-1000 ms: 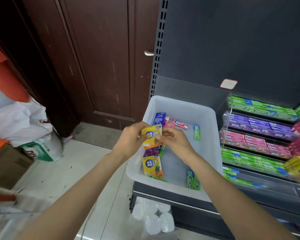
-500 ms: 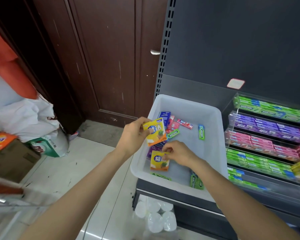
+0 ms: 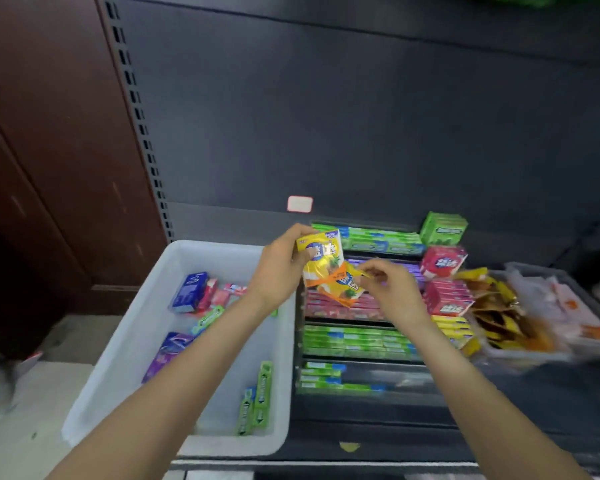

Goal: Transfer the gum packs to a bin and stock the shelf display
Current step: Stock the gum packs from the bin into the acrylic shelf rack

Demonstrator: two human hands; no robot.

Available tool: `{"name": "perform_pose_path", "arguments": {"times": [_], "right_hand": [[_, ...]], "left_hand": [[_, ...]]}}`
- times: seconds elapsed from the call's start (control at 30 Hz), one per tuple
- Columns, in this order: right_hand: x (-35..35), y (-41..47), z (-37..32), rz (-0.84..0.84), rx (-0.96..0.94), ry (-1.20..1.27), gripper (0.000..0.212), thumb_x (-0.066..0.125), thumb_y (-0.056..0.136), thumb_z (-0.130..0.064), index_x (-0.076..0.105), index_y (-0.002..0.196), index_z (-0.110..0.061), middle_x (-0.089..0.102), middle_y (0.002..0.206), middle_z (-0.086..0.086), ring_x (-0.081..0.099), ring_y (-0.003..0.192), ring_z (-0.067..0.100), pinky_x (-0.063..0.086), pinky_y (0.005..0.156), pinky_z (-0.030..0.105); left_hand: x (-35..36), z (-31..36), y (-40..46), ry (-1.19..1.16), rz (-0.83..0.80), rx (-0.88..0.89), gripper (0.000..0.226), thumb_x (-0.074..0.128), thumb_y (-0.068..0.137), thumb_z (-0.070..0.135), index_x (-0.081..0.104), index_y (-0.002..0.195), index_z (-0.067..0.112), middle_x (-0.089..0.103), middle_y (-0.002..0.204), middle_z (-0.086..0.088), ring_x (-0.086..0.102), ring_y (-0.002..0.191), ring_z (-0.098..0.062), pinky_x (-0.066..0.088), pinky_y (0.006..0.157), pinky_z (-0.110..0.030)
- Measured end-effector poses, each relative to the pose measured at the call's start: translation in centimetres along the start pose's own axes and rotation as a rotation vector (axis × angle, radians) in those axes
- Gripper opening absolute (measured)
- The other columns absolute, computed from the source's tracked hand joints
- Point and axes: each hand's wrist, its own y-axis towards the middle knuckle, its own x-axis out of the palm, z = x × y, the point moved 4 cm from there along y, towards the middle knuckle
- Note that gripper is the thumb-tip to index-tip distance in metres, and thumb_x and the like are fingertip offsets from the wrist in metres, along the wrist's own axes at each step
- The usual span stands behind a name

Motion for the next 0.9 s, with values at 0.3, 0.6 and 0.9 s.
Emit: {"name": "perform_pose_path", "arguments": {"times": [0.3,0.6,0.9], "right_hand": [[-15.7,5.8,6.2,0.209,-0.125,-0.008,0.012,0.066,0.085,-0.010,0.065,0.090,-0.022,0.064,0.084,-0.012,0.058,0.078,0.004,0.043,0.070,0.010],[-18.9,9.9,9.8,0.183,-0.191,-0.177,0.017,0.061,0.088,-0.009,0.067,0.104,-0.010,0.058,0.099,0.000,0.053,0.086,0.007,0.036,0.065,-0.001],[-18.0,10.9,11.3,0.105,-0.212,-0.249,0.027,0.062,0.088,-0.014,0.064,0.114,-0.007,0.053,0.110,0.007,0.054,0.099,0.012,0.055,0.077,0.032]], "left_hand": [[12.9,7.3,6.5,-0.001,0.037,0.060,0.022,0.051,0.091,0.004,0.058,0.109,0.016,0.066,0.095,-0.002,0.056,0.076,-0.010,0.041,0.063,-0.010],[16.3,8.7,8.8,0.085,0.086,0.006,0.021,0.050,0.094,0.009,0.057,0.110,0.021,0.066,0.098,-0.001,0.061,0.088,-0.016,0.048,0.071,-0.028],[17.2,8.4,9.5,0.113,0.086,-0.023,0.021,0.050,0.095,0.009,0.057,0.112,0.019,0.064,0.101,0.001,0.061,0.093,-0.014,0.050,0.071,-0.024]]}}
